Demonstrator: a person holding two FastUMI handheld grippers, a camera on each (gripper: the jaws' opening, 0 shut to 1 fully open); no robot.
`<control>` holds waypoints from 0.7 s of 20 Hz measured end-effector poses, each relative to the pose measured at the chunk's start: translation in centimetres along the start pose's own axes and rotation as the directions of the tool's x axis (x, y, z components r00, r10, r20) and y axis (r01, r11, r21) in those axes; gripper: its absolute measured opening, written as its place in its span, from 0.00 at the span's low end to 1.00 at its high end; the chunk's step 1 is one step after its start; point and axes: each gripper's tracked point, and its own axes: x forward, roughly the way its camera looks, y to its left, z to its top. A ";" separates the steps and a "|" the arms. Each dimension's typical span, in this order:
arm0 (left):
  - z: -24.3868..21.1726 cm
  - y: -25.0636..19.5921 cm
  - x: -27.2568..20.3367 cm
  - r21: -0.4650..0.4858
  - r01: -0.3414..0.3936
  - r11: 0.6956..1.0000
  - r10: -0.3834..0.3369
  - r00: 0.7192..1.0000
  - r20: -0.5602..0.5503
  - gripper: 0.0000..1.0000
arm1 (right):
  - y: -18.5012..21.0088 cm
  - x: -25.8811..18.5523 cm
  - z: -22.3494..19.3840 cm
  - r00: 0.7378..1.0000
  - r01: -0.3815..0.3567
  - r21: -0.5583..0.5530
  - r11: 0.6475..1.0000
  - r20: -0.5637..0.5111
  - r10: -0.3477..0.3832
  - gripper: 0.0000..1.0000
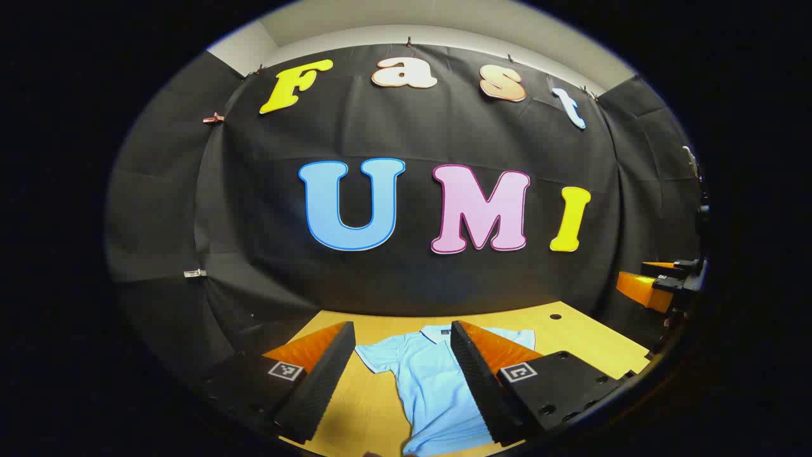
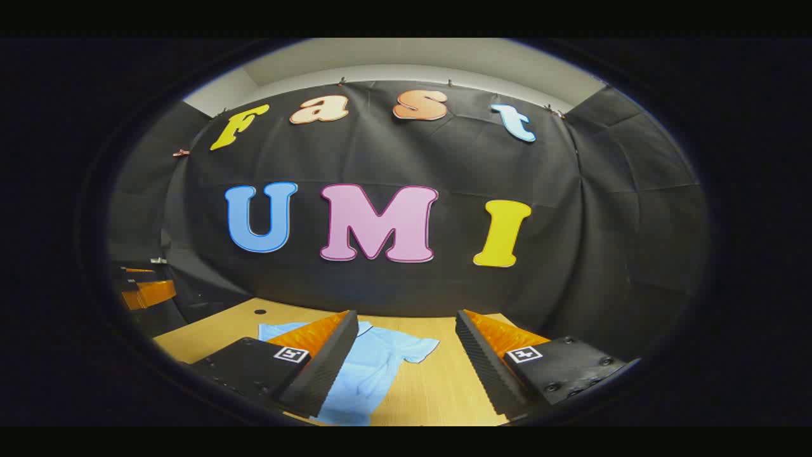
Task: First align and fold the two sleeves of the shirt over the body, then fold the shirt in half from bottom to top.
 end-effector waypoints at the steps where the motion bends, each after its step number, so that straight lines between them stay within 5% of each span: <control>1: 0.0 0.0 0.1 -0.009 0.001 1.000 -0.001 1.000 0.000 0.96 | 0.1 0.1 0.0 1.000 -0.003 -0.001 1.000 -0.001 0.003 0.97; 14: -0.4 -0.4 0.8 0.019 0.016 1.000 -0.016 1.000 0.000 0.96 | -0.1 1.8 0.0 1.000 0.004 0.000 1.000 -0.002 -0.004 0.97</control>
